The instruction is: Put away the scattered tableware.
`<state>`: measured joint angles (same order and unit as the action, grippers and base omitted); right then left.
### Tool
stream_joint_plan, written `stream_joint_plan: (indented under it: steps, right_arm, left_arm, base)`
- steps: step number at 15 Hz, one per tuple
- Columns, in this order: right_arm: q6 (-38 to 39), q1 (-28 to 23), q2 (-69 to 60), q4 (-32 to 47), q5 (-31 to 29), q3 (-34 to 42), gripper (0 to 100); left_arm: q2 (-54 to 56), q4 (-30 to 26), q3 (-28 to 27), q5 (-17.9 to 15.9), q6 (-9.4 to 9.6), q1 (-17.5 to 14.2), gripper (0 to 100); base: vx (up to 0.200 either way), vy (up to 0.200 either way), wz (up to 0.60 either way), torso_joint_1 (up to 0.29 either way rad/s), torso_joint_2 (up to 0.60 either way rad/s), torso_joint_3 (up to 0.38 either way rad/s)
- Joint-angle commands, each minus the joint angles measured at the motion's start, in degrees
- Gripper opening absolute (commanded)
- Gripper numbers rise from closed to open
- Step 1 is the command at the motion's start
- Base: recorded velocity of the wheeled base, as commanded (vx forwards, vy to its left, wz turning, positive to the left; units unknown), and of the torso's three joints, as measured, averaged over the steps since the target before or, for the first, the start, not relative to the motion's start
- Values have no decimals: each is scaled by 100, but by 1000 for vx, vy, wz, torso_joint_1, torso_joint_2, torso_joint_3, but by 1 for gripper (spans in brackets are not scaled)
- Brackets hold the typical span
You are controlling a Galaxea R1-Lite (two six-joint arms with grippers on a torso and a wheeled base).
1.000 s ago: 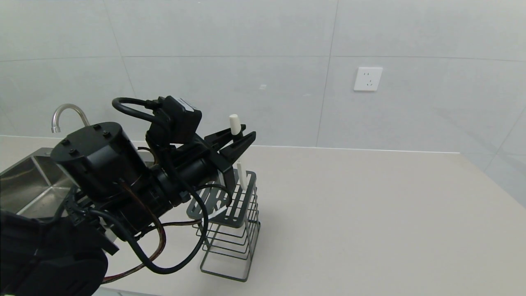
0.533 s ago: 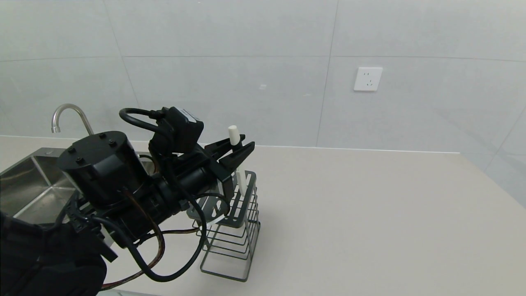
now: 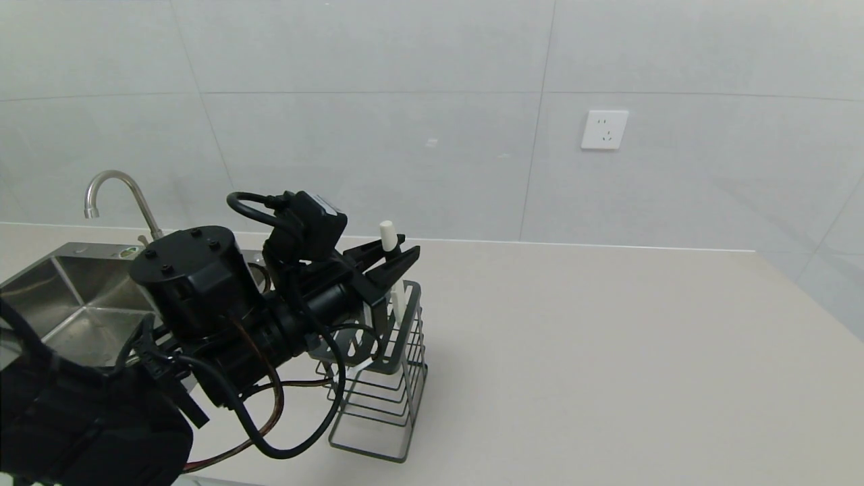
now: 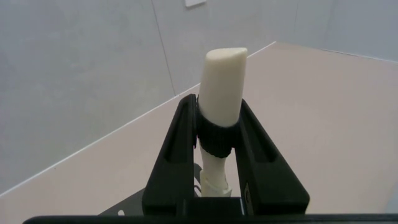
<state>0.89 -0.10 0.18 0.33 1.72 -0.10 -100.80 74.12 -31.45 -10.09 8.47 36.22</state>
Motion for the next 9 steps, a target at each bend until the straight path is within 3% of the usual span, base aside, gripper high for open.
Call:
stream_joint_plan:
  steps: [1,9]
  right_arm:
    - [-1,1,8,2,4,1,100]
    - [-1,1,8,2,4,1,100]
  left_arm:
    - [-106,-3,16,-1,-3,-1,0]
    - [-71,85,465,-98,-12,-1,0]
  base:
    - [0,0,0,0,0,0]
    - [0,0,0,0,0,0]
